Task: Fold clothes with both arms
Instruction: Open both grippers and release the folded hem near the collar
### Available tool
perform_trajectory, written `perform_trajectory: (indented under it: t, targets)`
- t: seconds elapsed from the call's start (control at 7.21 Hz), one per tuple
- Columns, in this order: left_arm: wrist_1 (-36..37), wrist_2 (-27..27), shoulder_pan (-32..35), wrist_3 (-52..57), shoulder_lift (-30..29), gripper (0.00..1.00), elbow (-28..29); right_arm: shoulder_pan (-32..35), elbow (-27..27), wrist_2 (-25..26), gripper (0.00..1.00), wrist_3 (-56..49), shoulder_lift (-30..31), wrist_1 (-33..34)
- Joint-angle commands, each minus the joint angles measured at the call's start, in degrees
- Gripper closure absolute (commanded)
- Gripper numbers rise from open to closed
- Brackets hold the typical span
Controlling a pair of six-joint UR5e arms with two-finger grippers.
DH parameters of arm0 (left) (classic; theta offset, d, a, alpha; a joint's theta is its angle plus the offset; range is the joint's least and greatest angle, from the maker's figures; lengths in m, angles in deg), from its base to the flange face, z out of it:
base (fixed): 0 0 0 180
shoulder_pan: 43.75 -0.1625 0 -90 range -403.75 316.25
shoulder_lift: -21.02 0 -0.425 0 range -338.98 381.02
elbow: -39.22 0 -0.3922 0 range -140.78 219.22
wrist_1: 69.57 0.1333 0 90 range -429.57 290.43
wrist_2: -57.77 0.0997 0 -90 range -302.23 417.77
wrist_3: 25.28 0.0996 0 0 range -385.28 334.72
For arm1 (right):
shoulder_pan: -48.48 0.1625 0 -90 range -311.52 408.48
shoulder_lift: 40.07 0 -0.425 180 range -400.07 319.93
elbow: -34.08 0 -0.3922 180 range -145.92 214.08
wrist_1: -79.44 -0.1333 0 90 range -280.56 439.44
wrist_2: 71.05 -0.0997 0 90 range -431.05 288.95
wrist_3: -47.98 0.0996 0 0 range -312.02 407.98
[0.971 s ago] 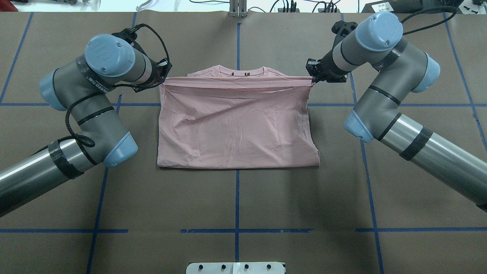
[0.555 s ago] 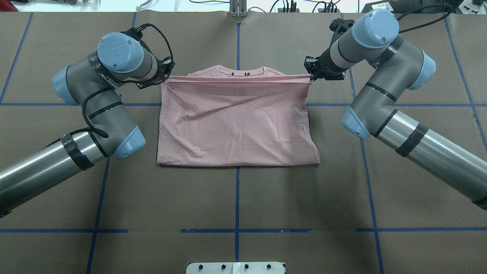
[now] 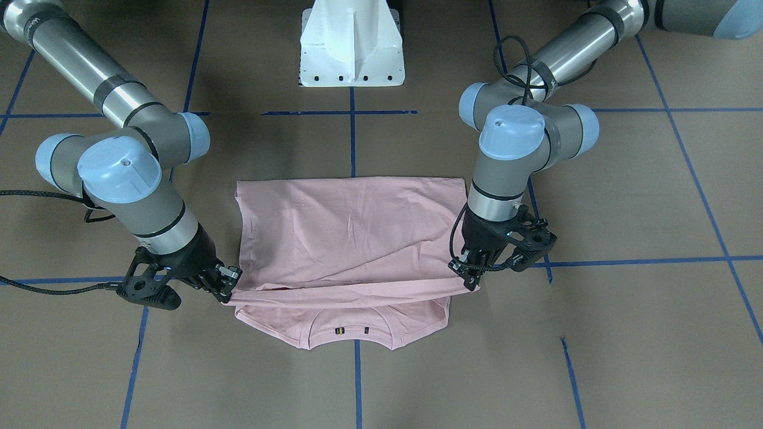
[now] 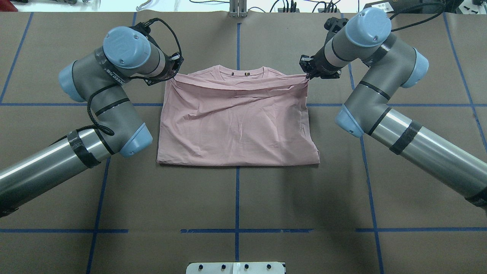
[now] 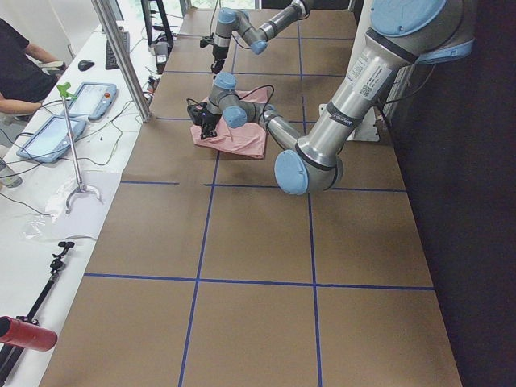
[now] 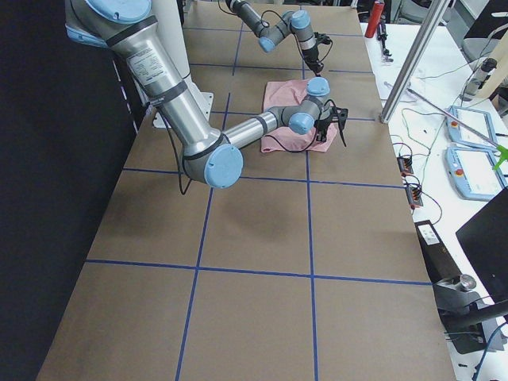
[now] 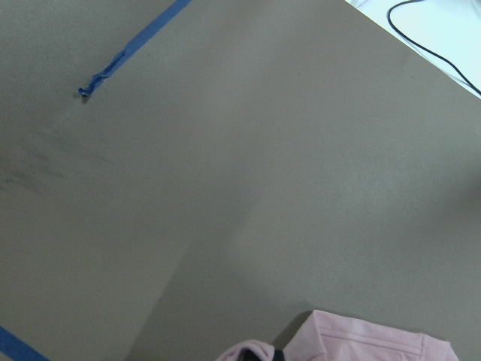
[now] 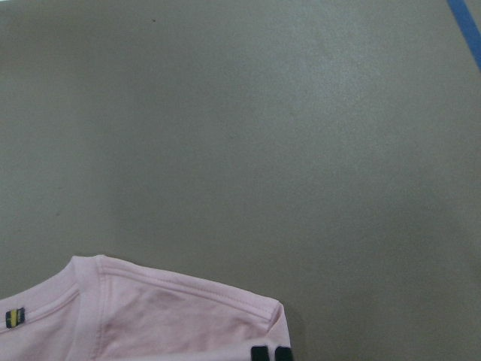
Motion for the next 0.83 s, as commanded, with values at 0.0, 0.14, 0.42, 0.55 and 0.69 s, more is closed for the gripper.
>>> perform_trajectory:
  t: [0.0, 0.14, 0.42, 0.55, 0.69]
  targets:
    - [-0.2, 0.0, 0.0, 0.2, 0.0, 0.96, -0.1, -0.6, -0.6, 2.0, 0.0, 0.0, -0.1, -0.1]
    - [-0.3, 0.0, 0.0, 0.3, 0.0, 0.6, -0.1, -0.6, -0.5, 2.0, 0.0, 0.0, -0.1, 0.0]
    - [-0.2, 0.1, 0.0, 0.6, 0.5, 0.0, -0.1, -0.5, 0.2, 1.7, 0.0, 0.4, -0.1, -0.1]
    - [-0.1, 0.1, 0.0, 0.6, 0.5, 0.0, -0.1, -0.5, 1.8, 1.3, 0.0, 0.6, 0.6, -0.1]
    - [0.0, 0.0, 0.0, 0.6, 0.4, 0.0, -0.6, -2.0, 6.7, 0.2, 0.0, 1.3, 2.7, 0.7]
